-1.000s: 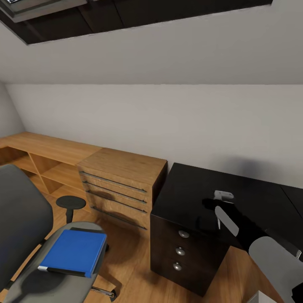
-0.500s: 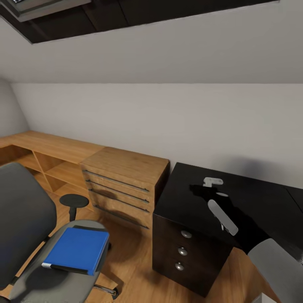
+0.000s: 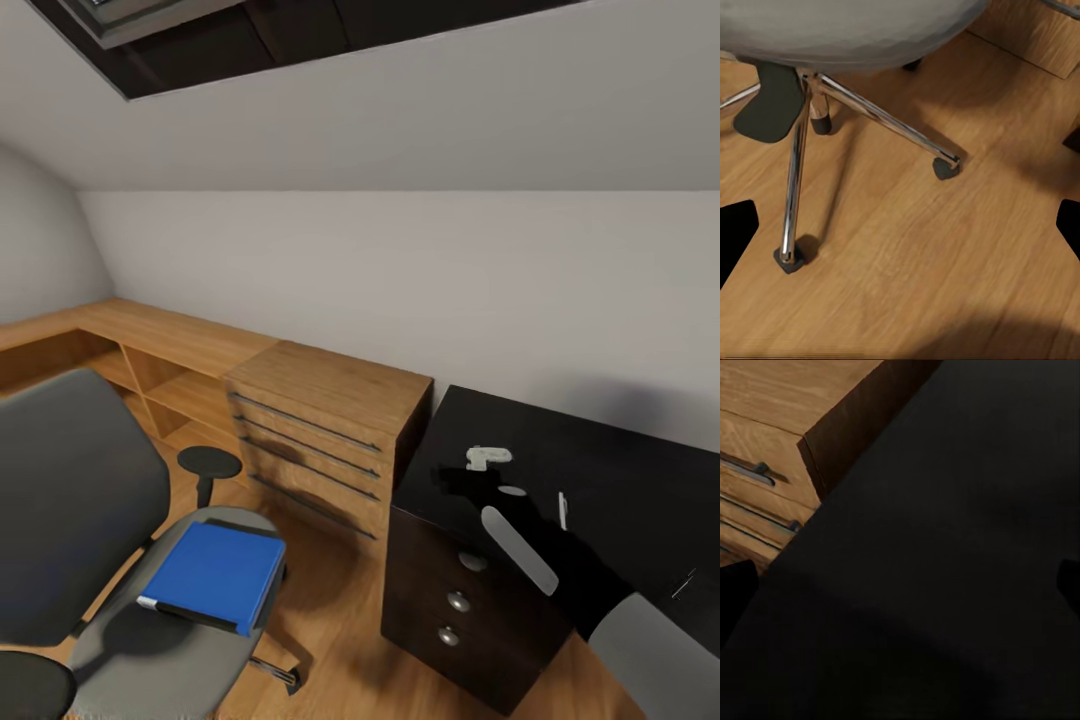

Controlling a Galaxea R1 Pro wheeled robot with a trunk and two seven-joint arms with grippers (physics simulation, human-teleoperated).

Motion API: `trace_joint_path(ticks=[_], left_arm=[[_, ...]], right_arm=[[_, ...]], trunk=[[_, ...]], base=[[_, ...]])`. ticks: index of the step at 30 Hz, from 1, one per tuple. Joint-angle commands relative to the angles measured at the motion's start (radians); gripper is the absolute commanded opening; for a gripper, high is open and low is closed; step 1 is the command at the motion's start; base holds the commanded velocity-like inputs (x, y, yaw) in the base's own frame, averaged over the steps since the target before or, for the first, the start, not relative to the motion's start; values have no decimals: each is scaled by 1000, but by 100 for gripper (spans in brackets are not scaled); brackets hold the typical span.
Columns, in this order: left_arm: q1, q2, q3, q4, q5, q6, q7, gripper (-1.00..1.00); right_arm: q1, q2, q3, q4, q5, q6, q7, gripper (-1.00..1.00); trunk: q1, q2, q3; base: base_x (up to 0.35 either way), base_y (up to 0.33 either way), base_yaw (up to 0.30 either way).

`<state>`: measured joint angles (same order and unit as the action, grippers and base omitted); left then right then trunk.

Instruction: In the bedroom, organize the workspace by keeping the computer under the desk, ensuring the monitor is on the desk, placing the keyboard on the desk next to the monitor, placing the mouse on the desk next to the keyboard, moving the folder from the swivel chair onto the desk next to the mouse, stacking the notebook on top of the folder with the pen on top of the notebook, and positioning the swivel chair next to the desk.

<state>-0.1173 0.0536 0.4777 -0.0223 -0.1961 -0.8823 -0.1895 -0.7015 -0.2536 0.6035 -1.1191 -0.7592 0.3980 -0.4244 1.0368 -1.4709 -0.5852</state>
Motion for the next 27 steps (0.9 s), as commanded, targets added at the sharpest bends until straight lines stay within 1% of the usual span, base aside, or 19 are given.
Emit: trace_joint_path(ticks=[1,2,3,6,7,11,12,16,19,22,27], left_arm=[[-1,0,9,1,-8,-3,-2,100],[-1,0,9,1,-8,-3,-2,100],[-1,0,9,1,-8,-3,-2,100],[-1,0,9,1,-8,-3,-2,100],[-1,0,9,1,-8,-3,-2,100],[-1,0,9,1,-8,-3,-2,100],[-1,0,10,1,-8,-3,-2,100],[-1,0,10,1,-8,-3,-2,100],[-1,0,9,1,-8,-3,-2,100],[-1,1,10,1,-8,-3,-2,100],[-1,2,10,1,-8,-1,-1,100]], right_arm=[[0,-1,18,-2,-8,-3,-9,100],[1,-1,33,-2,-8,-8,-9,100],[4,-1,64,-2,-9,-22,-10,100],[8,-1,115,-2,-9,-53,-11,100],[13,-1,154,-2,-9,-77,-11,100],[23,-1,244,-1,-8,-123,-13,100],[25,-1,290,-1,-8,-142,-15,100],[28,-1,367,-2,-8,-175,-23,100],[29,-1,394,-1,-9,-189,-26,100],[31,-1,406,-1,-9,-199,-25,100],[40,-1,413,1,-11,-217,-23,100]], trunk=[[0,-1,-2],[0,-1,-3],[0,-1,-4],[0,-1,-8],[0,-1,-9],[0,-1,-14],[0,-1,-15],[0,-1,-20],[0,-1,-23],[0,-1,-27],[0,-1,-33]], base=[[0,0,207],[0,0,207],[0,0,206],[0,0,203],[0,0,199],[0,0,197],[0,0,195],[0,0,195],[0,0,194],[0,0,191],[0,0,181]])
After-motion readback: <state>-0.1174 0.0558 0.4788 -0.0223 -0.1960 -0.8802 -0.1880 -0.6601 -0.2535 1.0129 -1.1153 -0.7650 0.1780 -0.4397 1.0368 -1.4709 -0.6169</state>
